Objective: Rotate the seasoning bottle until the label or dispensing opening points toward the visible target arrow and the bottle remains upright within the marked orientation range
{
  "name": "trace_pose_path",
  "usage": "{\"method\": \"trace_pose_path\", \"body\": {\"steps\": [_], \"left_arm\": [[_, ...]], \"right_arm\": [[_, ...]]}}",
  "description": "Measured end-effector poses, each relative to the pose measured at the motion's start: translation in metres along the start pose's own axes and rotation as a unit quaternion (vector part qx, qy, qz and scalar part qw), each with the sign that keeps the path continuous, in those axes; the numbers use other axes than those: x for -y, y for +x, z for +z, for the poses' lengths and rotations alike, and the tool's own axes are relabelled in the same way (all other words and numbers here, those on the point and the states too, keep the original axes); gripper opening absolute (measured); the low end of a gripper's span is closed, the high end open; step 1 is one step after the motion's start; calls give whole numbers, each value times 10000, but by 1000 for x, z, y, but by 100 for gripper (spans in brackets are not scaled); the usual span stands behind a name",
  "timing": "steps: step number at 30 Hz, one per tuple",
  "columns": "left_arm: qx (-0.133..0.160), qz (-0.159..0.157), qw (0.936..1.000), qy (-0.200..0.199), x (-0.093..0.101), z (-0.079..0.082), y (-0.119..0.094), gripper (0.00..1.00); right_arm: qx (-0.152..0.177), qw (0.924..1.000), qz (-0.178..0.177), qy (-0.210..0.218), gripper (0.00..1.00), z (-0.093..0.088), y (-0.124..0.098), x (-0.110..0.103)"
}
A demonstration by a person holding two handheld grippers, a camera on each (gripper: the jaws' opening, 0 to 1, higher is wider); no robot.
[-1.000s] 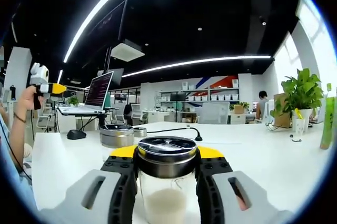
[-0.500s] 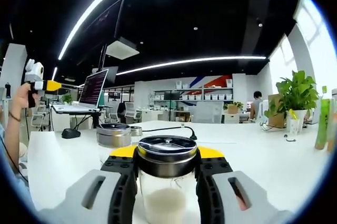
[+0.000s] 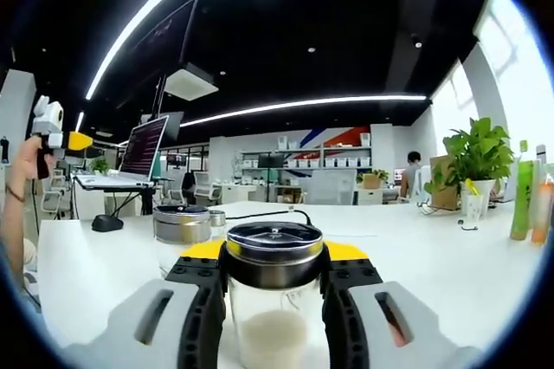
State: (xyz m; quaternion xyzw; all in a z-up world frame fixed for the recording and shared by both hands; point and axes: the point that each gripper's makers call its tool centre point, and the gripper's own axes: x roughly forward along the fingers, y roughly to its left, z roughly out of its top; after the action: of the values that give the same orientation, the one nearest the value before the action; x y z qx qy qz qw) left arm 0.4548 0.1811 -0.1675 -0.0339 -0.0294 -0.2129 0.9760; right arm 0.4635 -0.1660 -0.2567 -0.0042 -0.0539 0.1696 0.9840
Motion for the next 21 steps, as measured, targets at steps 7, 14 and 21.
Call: {"method": "trace_pose_path", "body": {"steps": [7,14,21], "left_arm": [[-13,-5,10000,-13,0,-1,1,98],[-21,-2,10000,-13,0,-1,1,97],[-36,8,10000,-31,0,-2,2,97]], "right_arm": [[2,9999,-138,-41,41,0,1,2],[30,9994,-333,-38,41,0,1,2],[92,9987,-487,-74,41,0,1,3]]}}
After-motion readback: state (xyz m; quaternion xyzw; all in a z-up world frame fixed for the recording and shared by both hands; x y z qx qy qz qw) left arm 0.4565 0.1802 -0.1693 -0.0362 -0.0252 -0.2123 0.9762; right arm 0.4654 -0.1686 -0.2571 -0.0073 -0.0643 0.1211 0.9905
